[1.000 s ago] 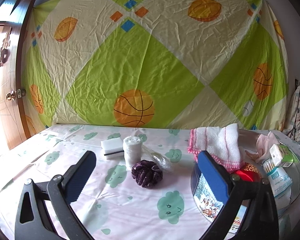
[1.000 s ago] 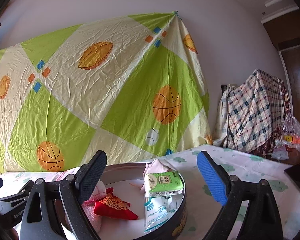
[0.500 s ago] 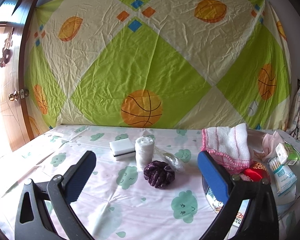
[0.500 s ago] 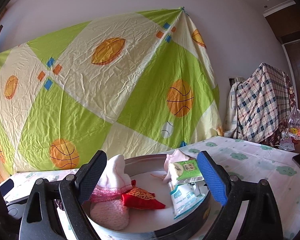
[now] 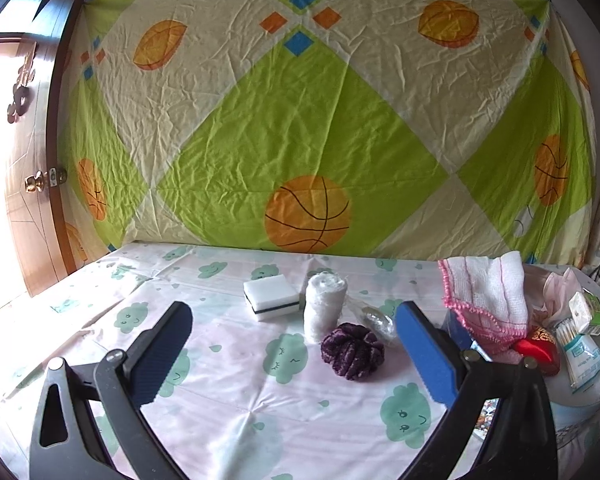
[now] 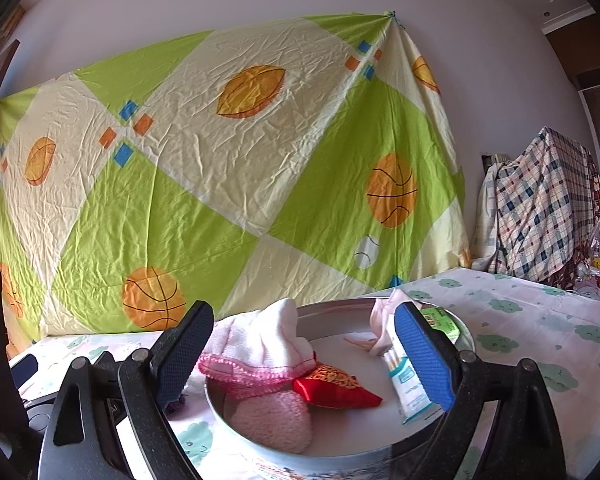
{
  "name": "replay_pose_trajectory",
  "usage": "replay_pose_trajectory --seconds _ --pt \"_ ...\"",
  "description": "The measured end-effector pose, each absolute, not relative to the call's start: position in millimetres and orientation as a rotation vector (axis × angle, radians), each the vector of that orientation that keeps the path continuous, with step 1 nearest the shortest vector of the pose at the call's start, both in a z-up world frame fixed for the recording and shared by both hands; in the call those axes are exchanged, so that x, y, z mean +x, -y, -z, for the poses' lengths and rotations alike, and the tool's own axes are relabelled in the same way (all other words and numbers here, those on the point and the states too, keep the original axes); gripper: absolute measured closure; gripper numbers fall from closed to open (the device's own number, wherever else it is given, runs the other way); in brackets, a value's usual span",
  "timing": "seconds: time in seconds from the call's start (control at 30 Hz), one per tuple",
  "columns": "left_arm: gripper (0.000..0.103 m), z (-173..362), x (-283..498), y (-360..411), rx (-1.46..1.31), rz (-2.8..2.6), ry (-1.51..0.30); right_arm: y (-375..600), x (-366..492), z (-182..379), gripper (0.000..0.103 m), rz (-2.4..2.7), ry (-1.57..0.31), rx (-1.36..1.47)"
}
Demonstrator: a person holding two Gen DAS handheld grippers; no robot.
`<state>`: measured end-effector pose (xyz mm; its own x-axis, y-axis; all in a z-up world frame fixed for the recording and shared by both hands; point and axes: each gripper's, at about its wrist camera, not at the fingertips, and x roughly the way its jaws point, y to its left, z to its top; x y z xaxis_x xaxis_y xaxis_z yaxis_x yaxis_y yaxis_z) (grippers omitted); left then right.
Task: Organize soft objects
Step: 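Move both tools back toward the bandage roll and scrunchie, then grasp the white bandage roll with the right tool while the left grasps the white sponge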
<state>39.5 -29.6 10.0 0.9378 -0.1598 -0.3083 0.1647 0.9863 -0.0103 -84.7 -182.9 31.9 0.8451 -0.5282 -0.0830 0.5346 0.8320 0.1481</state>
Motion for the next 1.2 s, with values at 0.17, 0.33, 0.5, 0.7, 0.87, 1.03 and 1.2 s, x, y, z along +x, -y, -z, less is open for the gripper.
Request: replay_pose_trajectory --seconds 0.17,0.33,0.5,0.7,0.87,1.03,1.2 --pt "0.0 -9.4 48.7 10.5 0.022 0.129 -0.315 173.0 -74.6 -31.2 0.01 0.542 -0.056 0.159" --pt "0.0 -8.1 62.5 -17.7 0.01 0.056 -0.321 162.4 -61.9 -30.5 0.01 0.509 -0.081 0.15" --pt "0.0 -6.2 75.6 -39.1 0.005 0.001 -0.324 149.5 -43.2 -28.1 0.01 0.464 -0.124 0.139" --pt "0.0 -4.6 87.8 -54.2 -0.006 -0.034 -0.334 134.8 -18.2 -23.2 0.01 0.398 -0.197 0.126" --pt "0.0 -3.3 100.6 -64.8 -0.014 -0.057 -0.352 130.3 2.7 -17.7 0.01 0.356 -0.259 0.136" --pt "0.0 -0.6 115.5 -76.8 -0.045 -0.074 -0.392 117.7 23.2 -17.7 0.01 0.311 -0.253 0.12" --pt "0.0 0.8 128.5 -91.1 -0.061 -0.118 -0.407 101.5 64.4 -14.5 0.01 0.258 -0.318 0.082"
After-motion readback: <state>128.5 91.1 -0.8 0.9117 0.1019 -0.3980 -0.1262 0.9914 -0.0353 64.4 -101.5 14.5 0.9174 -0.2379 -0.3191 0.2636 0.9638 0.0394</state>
